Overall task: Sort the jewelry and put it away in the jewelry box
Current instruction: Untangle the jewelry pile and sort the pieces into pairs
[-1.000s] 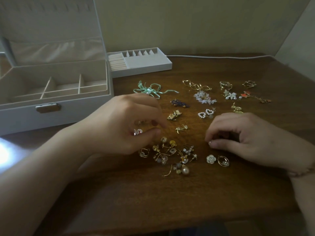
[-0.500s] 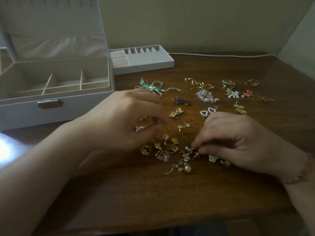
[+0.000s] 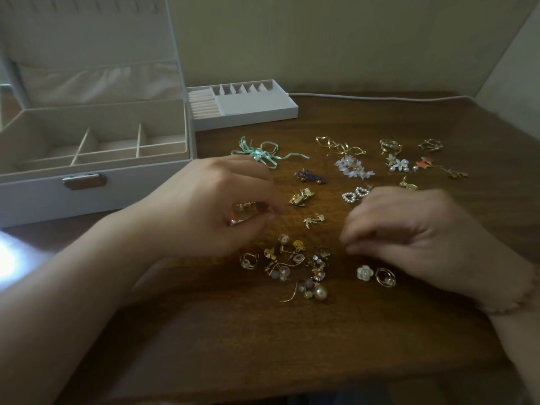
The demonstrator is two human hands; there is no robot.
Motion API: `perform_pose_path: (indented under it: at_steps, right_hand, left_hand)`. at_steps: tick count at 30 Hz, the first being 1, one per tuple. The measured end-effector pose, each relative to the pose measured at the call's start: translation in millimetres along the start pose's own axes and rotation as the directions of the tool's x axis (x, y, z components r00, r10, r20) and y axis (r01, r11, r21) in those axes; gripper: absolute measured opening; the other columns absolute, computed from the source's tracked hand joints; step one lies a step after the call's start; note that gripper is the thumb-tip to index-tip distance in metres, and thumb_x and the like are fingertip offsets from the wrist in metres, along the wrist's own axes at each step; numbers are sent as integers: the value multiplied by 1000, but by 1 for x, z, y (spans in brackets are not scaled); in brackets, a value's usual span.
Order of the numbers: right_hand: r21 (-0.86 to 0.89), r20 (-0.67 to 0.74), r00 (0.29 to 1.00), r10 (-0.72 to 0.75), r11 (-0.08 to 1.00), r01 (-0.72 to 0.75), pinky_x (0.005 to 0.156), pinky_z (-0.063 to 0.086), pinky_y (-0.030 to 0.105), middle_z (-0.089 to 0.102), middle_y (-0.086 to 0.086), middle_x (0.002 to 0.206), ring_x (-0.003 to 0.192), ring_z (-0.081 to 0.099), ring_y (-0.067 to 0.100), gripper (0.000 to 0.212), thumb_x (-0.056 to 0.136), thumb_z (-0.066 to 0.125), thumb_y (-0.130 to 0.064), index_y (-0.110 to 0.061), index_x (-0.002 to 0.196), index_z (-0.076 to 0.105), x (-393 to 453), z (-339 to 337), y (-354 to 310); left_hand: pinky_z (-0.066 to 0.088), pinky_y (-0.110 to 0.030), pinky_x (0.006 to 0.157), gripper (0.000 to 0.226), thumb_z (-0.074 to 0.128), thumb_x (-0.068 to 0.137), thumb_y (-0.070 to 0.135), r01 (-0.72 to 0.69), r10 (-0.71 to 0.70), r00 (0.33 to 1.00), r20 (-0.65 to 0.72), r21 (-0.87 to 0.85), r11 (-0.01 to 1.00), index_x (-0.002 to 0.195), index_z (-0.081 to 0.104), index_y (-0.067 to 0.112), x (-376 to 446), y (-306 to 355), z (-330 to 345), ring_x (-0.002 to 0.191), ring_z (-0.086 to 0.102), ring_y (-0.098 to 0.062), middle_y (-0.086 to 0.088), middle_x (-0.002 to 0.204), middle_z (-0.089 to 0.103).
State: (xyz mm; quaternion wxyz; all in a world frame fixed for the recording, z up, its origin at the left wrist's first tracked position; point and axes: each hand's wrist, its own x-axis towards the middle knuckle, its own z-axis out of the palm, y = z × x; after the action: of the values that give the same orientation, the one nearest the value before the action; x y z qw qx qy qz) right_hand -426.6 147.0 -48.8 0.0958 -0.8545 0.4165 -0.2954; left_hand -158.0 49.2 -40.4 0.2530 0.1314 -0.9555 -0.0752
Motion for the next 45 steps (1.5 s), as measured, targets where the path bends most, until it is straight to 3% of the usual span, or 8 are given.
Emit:
perform_pose_path:
  at_steps: [8, 15, 24, 31, 35, 39, 42, 45]
  right_hand:
    - [120, -569, 746, 347, 932, -343, 60, 49, 11, 73, -17, 86, 68, 64, 3, 18, 77, 75, -51, -43, 93, 73, -25, -69, 51]
    - [-31, -502, 596, 627, 675, -737, 51, 41, 9, 66, -25, 72, 65, 58, -11, 21, 80, 78, -28, -46, 74, 68, -46, -89, 113]
    - [-259, -396, 642, 656, 591, -764, 58, 42, 24, 56, -21, 75, 71, 55, 4, 15, 84, 73, -31, -45, 84, 67, -53, -70, 111]
    - [-321, -284, 655, 700, 574, -753, 60, 36, 24, 57, -11, 99, 76, 46, 1, 19, 86, 69, -32, -47, 88, 59, -48, -71, 103]
    - [-327, -433, 780, 453, 727, -604, 68, 39, 14, 64, -5, 105, 81, 52, -1, 19, 84, 71, -26, -38, 97, 63, -32, -67, 75]
    - [-205, -12, 982, 190, 961, -189, 80, 40, 4, 65, -19, 103, 96, 58, -7, 25, 87, 69, -33, -38, 111, 64, 13, -42, 16]
    - [-120, 364, 928, 82, 992, -40, 88, 47, 22, 62, -21, 112, 102, 59, 4, 32, 91, 62, -31, -39, 123, 61, 49, -19, -15]
    - [-153, 480, 876, 42, 988, 37, 95, 44, 31, 54, -25, 117, 111, 51, 2, 31, 93, 60, -30, -40, 123, 62, 75, 0, -27]
  left_hand:
    - [55, -39, 68, 13, 67, 90, 17, -2, 2, 1000, 3, 12, 1000, 98, 77, 14, 2, 0, -1, 82, 64, -16, 4, 89, 66]
    - [55, -44, 80, 32, 59, 87, 53, 266, -266, 964, 29, -34, 963, 106, 74, 31, -9, -11, 14, 92, 67, -12, 15, 98, 68]
    - [56, -41, 79, 34, 57, 88, 61, 337, -333, 938, 94, -26, 941, 104, 73, 35, -11, -13, 15, 89, 68, -12, 12, 93, 69]
    - [55, -32, 67, 19, 60, 94, 27, 31, -27, 998, 50, -71, 997, 101, 76, 18, 1, 5, 1, 82, 64, -8, 8, 91, 65]
    - [55, -36, 71, 16, 66, 89, 12, 52, -52, 999, -5, -89, 995, 101, 76, 14, -1, -1, -1, 84, 65, -14, 3, 91, 67]
    - [51, -30, 74, 18, 65, 85, 2, 63, -64, 992, -110, -10, 998, 96, 77, 9, 0, -4, -2, 81, 61, -14, 2, 87, 66]
    - [50, -32, 67, 18, 64, 82, -1, 108, -101, 974, -203, 25, 994, 94, 76, 6, 0, -6, -3, 75, 58, -15, -2, 82, 64]
    - [48, -32, 64, 19, 65, 81, -2, 150, -137, 951, -277, 25, 988, 94, 76, 6, -2, -9, -5, 71, 56, -13, -3, 80, 63]
